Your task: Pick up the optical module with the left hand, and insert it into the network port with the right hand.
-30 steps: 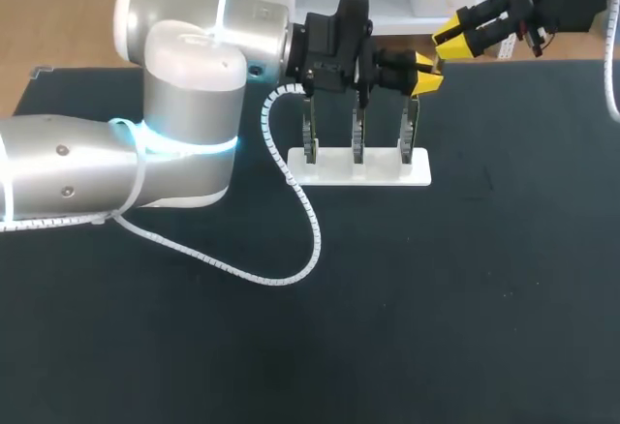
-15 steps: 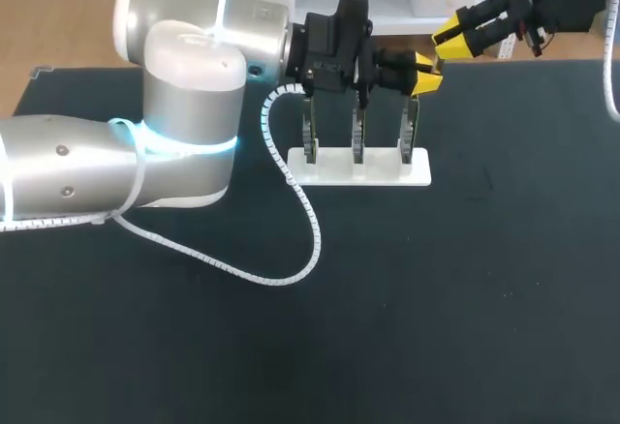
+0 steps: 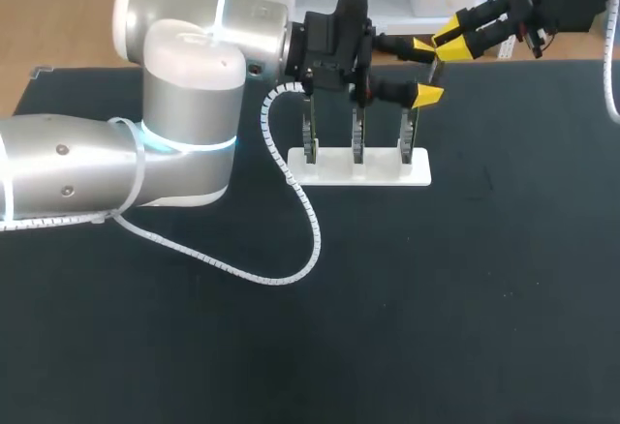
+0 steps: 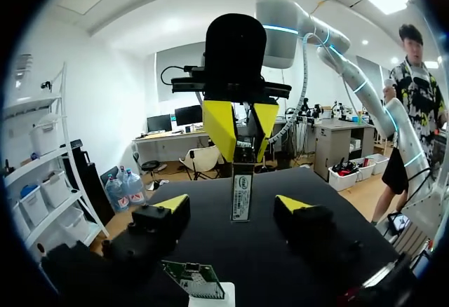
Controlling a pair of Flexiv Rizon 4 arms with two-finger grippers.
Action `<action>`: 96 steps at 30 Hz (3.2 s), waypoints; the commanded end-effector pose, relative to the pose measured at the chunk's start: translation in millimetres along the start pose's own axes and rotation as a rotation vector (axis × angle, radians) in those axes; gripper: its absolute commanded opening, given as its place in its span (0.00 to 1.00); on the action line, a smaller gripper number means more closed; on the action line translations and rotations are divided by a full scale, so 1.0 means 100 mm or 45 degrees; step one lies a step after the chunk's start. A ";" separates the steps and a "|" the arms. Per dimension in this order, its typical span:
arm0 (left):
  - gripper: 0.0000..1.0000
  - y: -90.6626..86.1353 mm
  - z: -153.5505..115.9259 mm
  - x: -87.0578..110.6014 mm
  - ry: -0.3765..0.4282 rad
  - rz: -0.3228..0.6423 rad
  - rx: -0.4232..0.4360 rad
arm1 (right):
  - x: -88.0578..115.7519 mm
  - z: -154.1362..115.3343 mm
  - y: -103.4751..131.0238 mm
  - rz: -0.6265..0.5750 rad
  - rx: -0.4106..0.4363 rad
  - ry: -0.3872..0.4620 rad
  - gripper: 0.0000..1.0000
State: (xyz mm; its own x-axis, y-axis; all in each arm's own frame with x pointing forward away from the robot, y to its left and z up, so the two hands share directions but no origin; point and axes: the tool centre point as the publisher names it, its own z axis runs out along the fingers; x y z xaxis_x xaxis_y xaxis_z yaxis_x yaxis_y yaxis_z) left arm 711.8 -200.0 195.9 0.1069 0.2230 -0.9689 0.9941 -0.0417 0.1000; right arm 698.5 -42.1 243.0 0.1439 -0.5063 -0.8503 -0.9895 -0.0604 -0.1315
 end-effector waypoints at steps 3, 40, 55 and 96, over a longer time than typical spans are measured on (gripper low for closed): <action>1.00 0.02 0.00 -0.01 0.006 -0.002 0.007 | 0.00 0.00 0.02 0.000 0.005 0.001 0.00; 1.00 0.25 -0.57 0.02 0.527 -0.005 0.006 | 0.00 0.00 0.02 0.000 0.005 0.001 0.00; 1.00 0.27 -0.67 0.07 0.506 -0.029 -0.003 | 0.00 0.00 0.02 0.000 0.005 0.001 0.00; 1.00 0.27 -0.67 0.07 0.506 -0.029 -0.003 | 0.20 0.15 0.05 0.057 -0.109 0.104 0.00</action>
State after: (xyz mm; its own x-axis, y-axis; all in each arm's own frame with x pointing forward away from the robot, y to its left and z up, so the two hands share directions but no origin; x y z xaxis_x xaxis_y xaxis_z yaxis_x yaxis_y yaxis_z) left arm 739.1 -133.6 205.8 0.0857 0.5774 -0.8119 0.9960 -0.0290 0.0846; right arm 690.2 -40.7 219.3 0.1005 -0.5812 -0.8076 -0.9939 -0.0948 -0.0555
